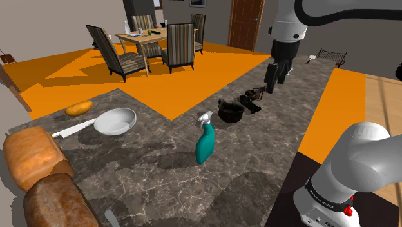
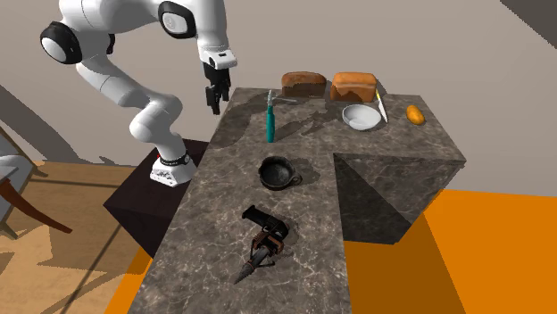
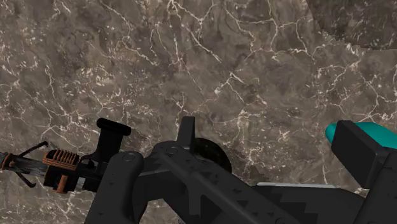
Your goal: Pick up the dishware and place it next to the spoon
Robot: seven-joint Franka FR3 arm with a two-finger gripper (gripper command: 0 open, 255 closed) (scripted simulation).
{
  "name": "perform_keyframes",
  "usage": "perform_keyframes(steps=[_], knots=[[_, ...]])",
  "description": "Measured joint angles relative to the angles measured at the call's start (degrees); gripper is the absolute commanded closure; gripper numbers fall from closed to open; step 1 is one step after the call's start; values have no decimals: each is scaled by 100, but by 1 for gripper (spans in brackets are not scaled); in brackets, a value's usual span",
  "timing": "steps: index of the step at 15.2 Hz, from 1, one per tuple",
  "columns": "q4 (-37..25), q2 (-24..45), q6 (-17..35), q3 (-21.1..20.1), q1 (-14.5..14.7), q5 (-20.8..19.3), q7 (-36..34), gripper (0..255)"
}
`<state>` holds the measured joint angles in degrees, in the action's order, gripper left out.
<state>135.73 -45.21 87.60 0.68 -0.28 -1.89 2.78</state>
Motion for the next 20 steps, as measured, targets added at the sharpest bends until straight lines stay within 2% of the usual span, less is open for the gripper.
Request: perform_keyframes(steps=[2,6,14,20], knots=[[22,66,85,0,3,9,-6,0],[167,611,767,43,12,36,8,0],[12,2117,2126,113,59,148,48,0],[-433,3422,2990,176,85,273,157,0]])
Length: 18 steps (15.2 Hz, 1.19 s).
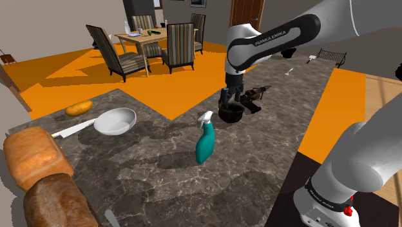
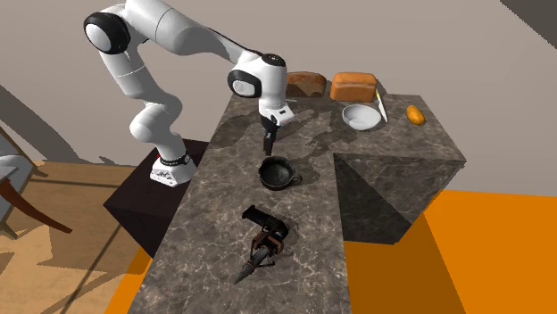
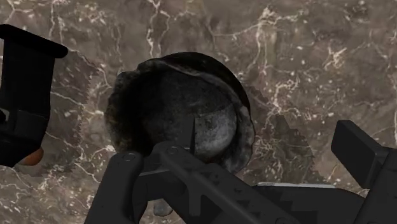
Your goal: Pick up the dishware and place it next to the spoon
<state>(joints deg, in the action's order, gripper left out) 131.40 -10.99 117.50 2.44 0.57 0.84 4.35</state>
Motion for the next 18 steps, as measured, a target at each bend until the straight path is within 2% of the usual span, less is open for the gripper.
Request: perform_keyframes(steps=[4,12,18], knots=[[-415,800,382,19,9,103,77,0],[-172,1196,1021,13,17,150,111,0],[-144,1217,1074,11,19,153,110,0]])
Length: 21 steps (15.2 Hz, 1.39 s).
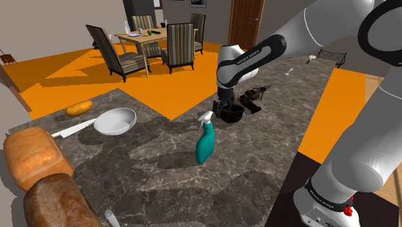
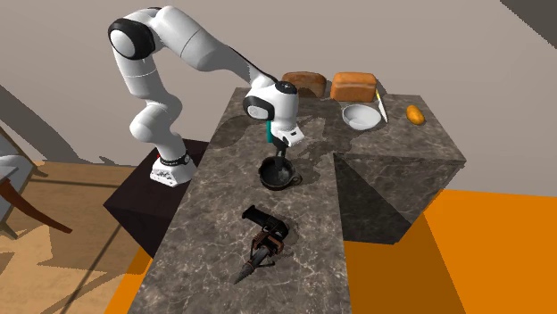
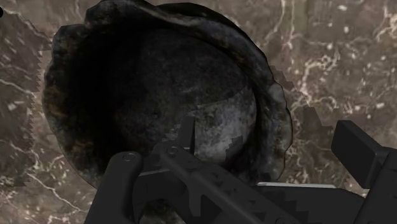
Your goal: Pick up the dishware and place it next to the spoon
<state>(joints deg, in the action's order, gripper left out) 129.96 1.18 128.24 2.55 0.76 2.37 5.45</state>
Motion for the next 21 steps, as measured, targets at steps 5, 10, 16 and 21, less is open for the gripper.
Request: perform_keyframes(steps=[5,10,16,21], knots=[[1,1,0,-1,1,1,0,255],[5,0,0,0,0,1,1,255],[-133,-157,-293,1,-1,-17,-17,255],[-310,-367,-678,1,-1,-38,-42,255]])
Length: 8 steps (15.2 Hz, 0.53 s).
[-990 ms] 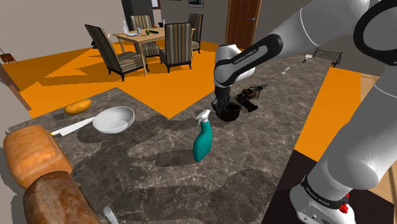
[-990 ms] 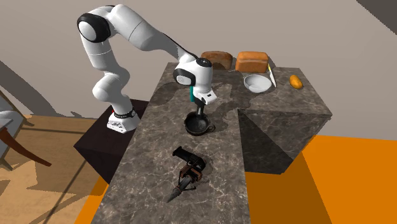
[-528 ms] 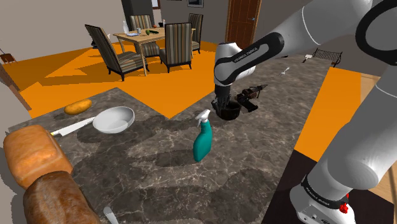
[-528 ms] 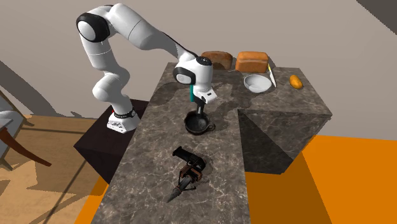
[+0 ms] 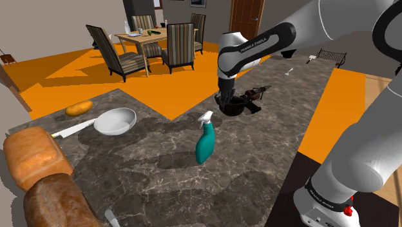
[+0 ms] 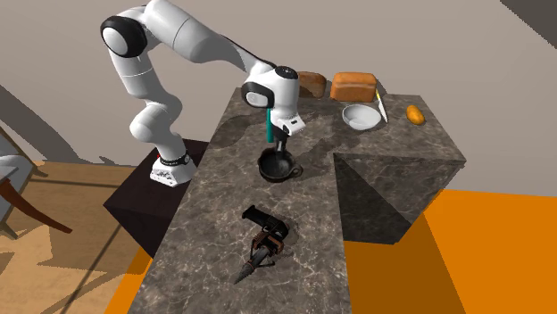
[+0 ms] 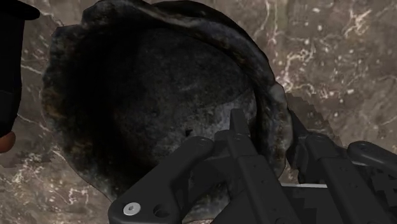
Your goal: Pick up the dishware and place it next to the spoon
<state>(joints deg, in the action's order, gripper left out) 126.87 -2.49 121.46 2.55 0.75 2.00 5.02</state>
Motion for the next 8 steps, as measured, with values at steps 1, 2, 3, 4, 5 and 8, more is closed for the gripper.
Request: perform_keyframes(steps=[1,2,3,4,5,8], knots=[[-54,-20,-74,1,-1,-2,-1,255],[-113,-49,-161,4,-4,-6,0,255],[-155,-89,-244,3,-3,-9,-6,255],[-181,-142,-323,1,-2,-13,-13,255],[-217,-180,-397,3,-4,-16,-13,255],[-374,-247,-621,3,-5,-24,-21,255]])
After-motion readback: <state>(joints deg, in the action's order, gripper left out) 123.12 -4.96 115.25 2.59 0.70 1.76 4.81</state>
